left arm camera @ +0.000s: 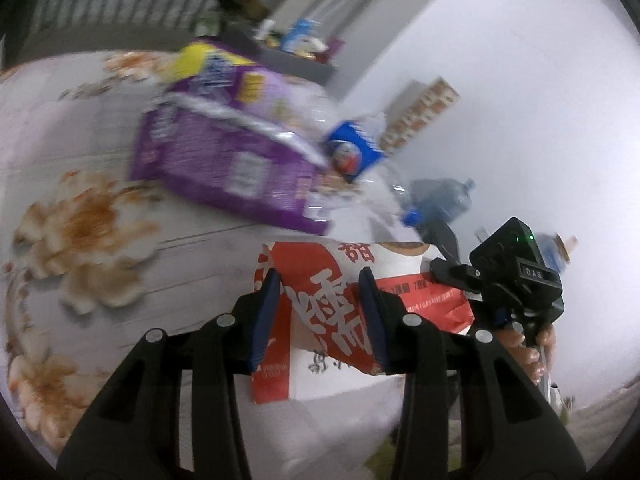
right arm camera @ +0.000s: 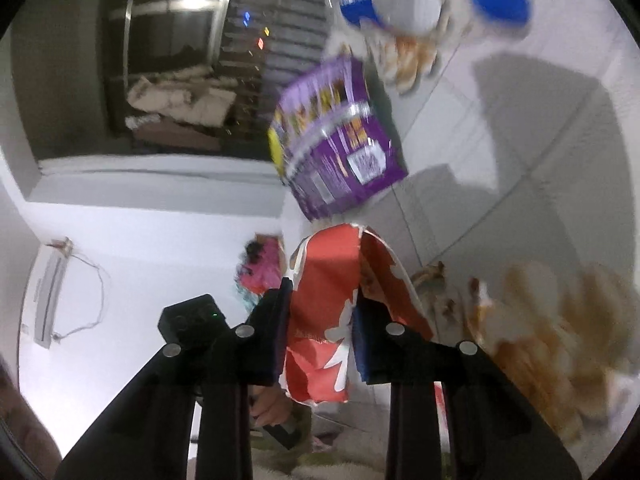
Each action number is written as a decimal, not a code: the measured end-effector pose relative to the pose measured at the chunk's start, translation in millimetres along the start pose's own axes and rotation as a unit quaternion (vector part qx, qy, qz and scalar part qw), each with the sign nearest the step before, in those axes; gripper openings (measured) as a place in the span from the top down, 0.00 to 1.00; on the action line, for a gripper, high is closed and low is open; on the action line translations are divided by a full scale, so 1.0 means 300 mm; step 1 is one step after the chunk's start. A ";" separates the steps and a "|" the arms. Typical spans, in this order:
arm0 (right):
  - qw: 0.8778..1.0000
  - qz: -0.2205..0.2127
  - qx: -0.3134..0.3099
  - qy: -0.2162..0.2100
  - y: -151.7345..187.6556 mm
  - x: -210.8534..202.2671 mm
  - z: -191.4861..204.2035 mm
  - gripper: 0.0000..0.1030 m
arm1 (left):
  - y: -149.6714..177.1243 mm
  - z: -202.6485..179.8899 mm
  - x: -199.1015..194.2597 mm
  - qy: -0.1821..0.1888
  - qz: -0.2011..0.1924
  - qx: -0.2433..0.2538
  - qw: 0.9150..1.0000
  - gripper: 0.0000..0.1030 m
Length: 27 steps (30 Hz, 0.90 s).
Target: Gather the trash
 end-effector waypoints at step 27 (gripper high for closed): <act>0.989 -0.100 0.037 -0.105 -0.067 -0.350 -0.064 0.78 | -0.148 -0.160 0.146 0.007 0.009 0.055 0.998 0.61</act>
Point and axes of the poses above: each gripper's, at about its wrist camera, not at the fingertips, and x roughly the way its jaws point, z to its left, y to its underside, the point moved 4 cm from there along x, roughly the way its jaws point, and after that the axes turned 14 degrees about x, right-handed, at the moved point
